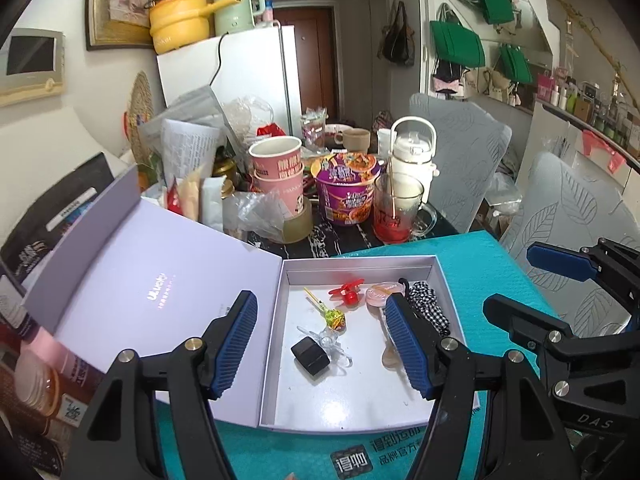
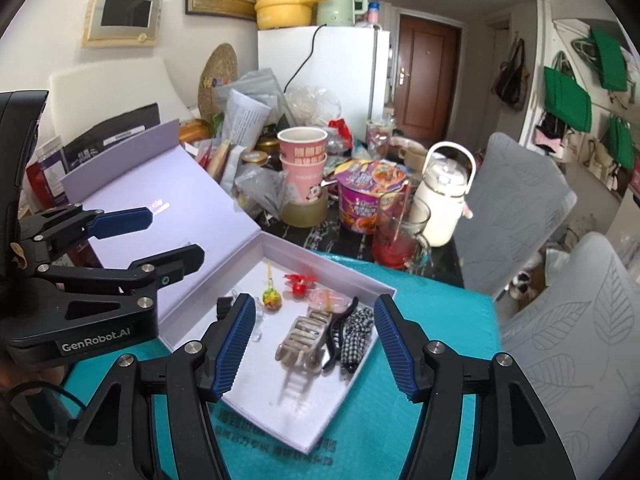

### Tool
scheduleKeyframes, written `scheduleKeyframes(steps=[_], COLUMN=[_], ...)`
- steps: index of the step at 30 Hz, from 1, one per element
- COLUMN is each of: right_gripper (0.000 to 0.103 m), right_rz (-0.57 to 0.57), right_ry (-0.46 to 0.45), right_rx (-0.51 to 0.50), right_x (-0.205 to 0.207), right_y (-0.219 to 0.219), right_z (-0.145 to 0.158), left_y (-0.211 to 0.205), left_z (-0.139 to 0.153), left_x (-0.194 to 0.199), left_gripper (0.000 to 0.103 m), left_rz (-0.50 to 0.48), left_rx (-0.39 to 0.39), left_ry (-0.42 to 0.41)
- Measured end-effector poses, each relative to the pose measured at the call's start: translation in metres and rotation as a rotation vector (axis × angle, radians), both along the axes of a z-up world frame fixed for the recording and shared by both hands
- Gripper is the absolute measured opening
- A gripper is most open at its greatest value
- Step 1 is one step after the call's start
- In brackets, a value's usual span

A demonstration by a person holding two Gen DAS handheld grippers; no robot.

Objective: Organize rigid objects
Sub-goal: 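Withdraw both grippers from the box back over the mat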

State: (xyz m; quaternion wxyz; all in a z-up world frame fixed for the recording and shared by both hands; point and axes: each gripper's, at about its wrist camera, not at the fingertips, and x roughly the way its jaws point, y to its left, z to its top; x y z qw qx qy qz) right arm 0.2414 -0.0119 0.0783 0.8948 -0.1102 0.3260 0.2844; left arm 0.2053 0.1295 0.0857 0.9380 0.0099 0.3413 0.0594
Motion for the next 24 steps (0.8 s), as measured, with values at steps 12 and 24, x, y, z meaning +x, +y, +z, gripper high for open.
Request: scheduleKeyframes(steps=[12, 24], right_gripper=[0.079, 0.089], right_rz=[-0.060, -0.140], right_ry=[-0.087, -0.123], right_rx=[0.035, 0.087], right_x=[-0.063, -0.114], right_y=[-0.025, -0.050], right_z=[0.032, 0.038], left_y=[-0.012, -0.025], left_z=[0.026, 0.017], left_x=[-0.071, -0.126], left_gripper=[0.089, 0.089], left_rz=[-0.004, 0.015], left_rx=[0.027, 0.064], left_ry=[-0.087, -0.087])
